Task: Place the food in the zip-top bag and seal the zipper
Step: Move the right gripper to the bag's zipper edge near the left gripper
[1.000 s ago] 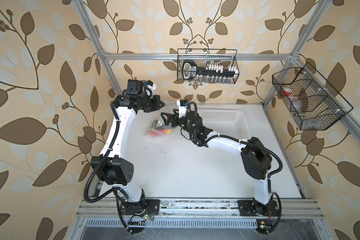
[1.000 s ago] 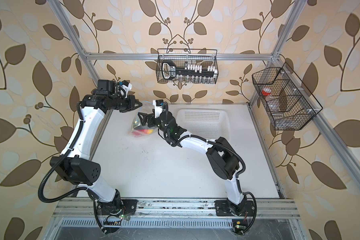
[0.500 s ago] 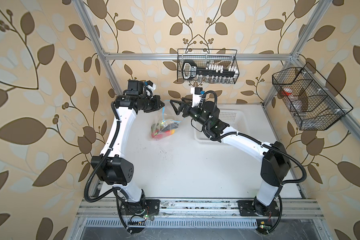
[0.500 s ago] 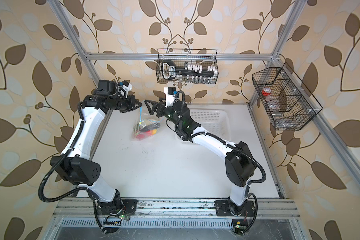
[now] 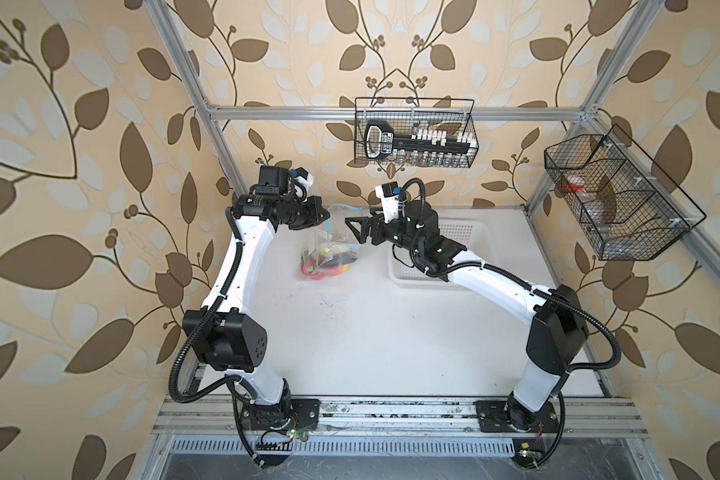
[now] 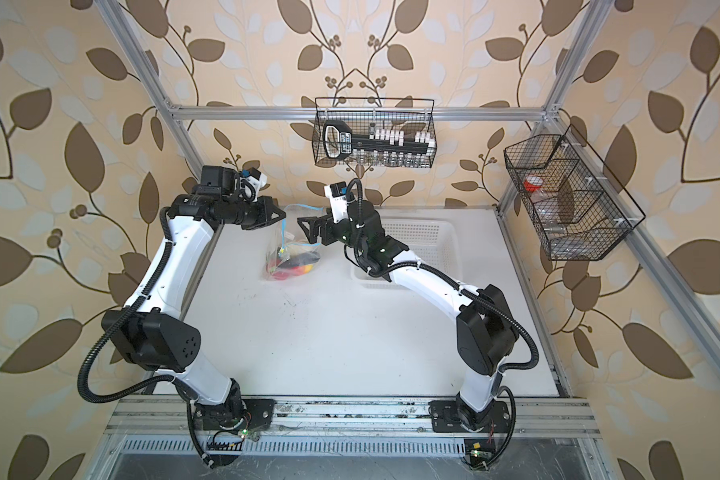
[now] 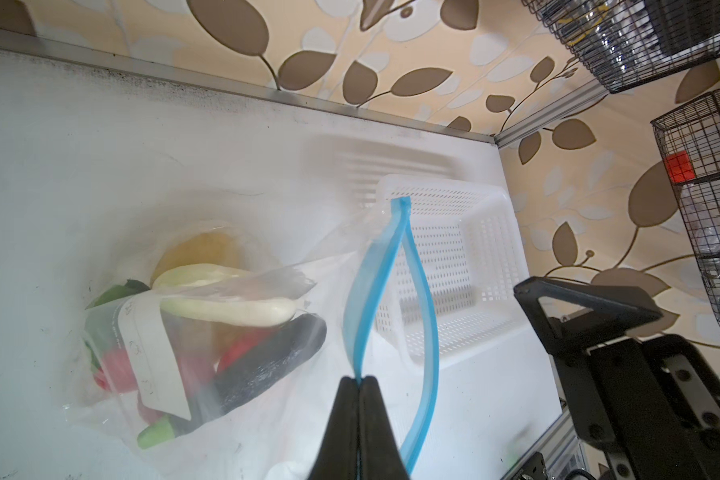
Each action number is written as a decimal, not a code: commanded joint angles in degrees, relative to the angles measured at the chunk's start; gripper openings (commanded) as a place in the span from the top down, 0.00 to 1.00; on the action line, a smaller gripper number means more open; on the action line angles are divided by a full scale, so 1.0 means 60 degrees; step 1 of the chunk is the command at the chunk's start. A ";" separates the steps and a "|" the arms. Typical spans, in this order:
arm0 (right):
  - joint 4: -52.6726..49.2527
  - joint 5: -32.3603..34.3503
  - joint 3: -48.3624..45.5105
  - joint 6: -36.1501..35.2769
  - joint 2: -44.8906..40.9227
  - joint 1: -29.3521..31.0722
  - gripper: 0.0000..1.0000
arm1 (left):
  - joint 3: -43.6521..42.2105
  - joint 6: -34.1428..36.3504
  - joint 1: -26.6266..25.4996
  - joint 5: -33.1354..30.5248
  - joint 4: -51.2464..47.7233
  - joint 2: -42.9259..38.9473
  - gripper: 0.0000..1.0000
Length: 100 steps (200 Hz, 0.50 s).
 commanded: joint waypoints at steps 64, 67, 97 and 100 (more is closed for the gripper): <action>-0.1139 0.1507 -0.1247 -0.4648 -0.1337 0.1171 0.00 | -0.0191 0.0337 -0.0095 0.0131 0.0284 -0.0721 1.00; -0.1197 0.1459 -0.1242 -0.4765 -0.1341 0.1196 0.00 | -0.0203 0.0337 -0.0095 0.0149 0.0284 -0.0721 1.00; -0.1692 0.0913 -0.1234 -0.5631 -0.1388 0.1452 0.02 | -0.0406 0.0436 -0.0095 0.0201 0.0284 -0.0807 1.00; -0.1718 0.0885 -0.1250 -0.5673 -0.1391 0.1468 0.02 | -0.0430 0.0433 -0.0095 0.0190 0.0317 -0.0821 1.00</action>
